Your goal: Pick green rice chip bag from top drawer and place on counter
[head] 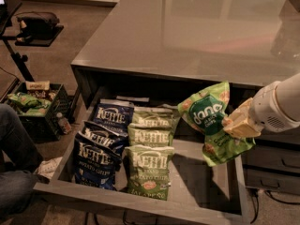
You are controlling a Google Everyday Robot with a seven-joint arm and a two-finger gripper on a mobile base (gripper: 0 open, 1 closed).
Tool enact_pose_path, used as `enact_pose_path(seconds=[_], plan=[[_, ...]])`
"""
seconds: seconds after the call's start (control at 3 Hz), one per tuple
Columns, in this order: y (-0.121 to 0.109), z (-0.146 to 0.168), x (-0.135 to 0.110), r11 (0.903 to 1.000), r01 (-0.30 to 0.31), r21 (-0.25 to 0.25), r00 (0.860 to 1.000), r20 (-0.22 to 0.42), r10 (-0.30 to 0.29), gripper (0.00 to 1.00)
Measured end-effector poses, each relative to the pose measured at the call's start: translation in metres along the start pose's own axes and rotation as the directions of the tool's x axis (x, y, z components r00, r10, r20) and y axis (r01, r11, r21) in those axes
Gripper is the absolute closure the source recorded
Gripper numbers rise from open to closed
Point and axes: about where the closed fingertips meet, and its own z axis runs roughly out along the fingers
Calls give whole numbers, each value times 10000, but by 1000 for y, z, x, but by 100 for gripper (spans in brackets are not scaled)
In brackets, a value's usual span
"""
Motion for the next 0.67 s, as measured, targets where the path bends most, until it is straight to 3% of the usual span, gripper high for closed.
enact_pose_path(seconds=[0.67], plan=[[-2,-14,-10,9999,152,60,9999,-25,-152,100]])
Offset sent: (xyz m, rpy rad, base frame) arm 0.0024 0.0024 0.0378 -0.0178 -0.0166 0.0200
